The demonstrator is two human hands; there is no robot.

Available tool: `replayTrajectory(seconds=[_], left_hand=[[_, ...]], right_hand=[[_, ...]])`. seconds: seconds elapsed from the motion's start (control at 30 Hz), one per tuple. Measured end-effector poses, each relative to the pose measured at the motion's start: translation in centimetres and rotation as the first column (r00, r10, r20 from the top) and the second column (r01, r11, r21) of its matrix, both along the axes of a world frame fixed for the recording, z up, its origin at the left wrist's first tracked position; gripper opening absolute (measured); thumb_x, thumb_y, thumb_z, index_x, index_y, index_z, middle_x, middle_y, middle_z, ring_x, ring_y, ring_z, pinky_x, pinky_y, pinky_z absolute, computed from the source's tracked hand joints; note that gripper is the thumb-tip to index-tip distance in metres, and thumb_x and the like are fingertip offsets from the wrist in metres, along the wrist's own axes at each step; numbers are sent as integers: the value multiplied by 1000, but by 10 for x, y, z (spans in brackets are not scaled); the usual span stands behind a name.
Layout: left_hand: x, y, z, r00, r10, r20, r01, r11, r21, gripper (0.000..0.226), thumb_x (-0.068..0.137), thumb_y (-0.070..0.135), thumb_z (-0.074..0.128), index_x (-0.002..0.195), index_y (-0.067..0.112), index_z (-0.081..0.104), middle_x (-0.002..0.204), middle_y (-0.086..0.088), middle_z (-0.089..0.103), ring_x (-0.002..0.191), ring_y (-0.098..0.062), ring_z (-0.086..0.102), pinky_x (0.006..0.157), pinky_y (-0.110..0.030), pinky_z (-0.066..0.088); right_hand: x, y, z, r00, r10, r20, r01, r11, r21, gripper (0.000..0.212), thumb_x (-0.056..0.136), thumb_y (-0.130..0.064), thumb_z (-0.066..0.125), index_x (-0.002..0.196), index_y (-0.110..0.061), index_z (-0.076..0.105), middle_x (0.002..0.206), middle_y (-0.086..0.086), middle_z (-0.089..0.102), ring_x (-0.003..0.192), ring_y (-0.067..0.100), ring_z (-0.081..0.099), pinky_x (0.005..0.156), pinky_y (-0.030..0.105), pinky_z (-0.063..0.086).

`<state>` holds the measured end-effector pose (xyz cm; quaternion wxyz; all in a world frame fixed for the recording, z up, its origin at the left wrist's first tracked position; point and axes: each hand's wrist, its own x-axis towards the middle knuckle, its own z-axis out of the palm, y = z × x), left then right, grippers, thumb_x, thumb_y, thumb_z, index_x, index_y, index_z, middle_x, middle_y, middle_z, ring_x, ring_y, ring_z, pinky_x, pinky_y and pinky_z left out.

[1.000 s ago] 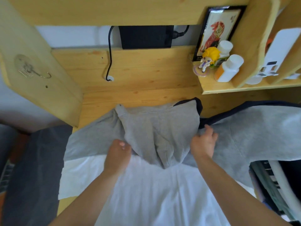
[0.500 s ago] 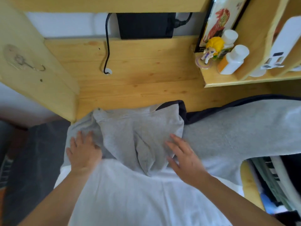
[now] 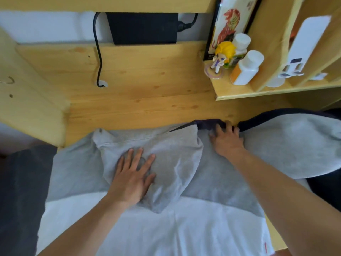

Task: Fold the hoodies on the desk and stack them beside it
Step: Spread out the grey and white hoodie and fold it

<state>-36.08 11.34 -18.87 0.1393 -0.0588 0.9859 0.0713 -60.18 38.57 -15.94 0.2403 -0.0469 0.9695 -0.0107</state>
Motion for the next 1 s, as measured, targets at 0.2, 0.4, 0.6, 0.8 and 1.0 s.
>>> replayTrajectory(seconds=[0.2, 0.4, 0.6, 0.8, 1.0], left_hand=[[-22, 13, 23, 992, 29, -120, -31, 999, -17, 60, 99, 61, 29, 152, 36, 43, 163, -9, 33, 148, -42, 30, 119, -61, 25], [-24, -47, 7, 946, 299, -125, -309, 948, -68, 69, 97, 63, 23, 158, 33, 33, 166, -14, 27, 153, -39, 19, 123, -57, 14], [-31, -96, -3, 947, 320, 34, -320, 947, -14, 82, 88, 76, 7, 161, 40, 6, 172, -5, -3, 158, -27, -4, 126, -48, 3], [-17, -44, 29, 721, 627, -293, -616, 775, 143, 64, 98, 47, 53, 153, 20, 36, 155, -19, 35, 139, -42, 36, 106, -58, 37], [-18, -72, 29, 556, 831, 0, -720, 481, 500, 23, 99, 33, 58, 92, 11, 58, 88, -8, 63, 90, -34, 61, 72, -39, 42]], right_hand=[[76, -64, 12, 792, -144, -594, -211, 848, -487, 30, 96, -12, 54, 123, -3, 60, 136, 22, 48, 119, 43, 44, 102, 54, 39], [68, -83, -12, 869, 423, -259, -450, 891, -57, 62, 105, -52, 19, 161, -27, 10, 169, 9, 5, 155, 30, 1, 125, 49, 5], [59, -90, -7, 944, 196, -266, -198, 980, 19, 64, 104, -40, 24, 162, -22, 2, 169, 12, -5, 154, 33, -10, 124, 54, -2], [121, -117, -14, 916, 292, -275, -332, 937, -110, 64, 103, -57, 20, 160, -29, 15, 169, 7, -2, 154, 33, -5, 125, 51, -4], [121, -102, -19, 938, 154, -312, -256, 913, -319, 58, 103, -47, 43, 155, -23, 35, 167, 9, 15, 154, 28, 5, 126, 46, 4]])
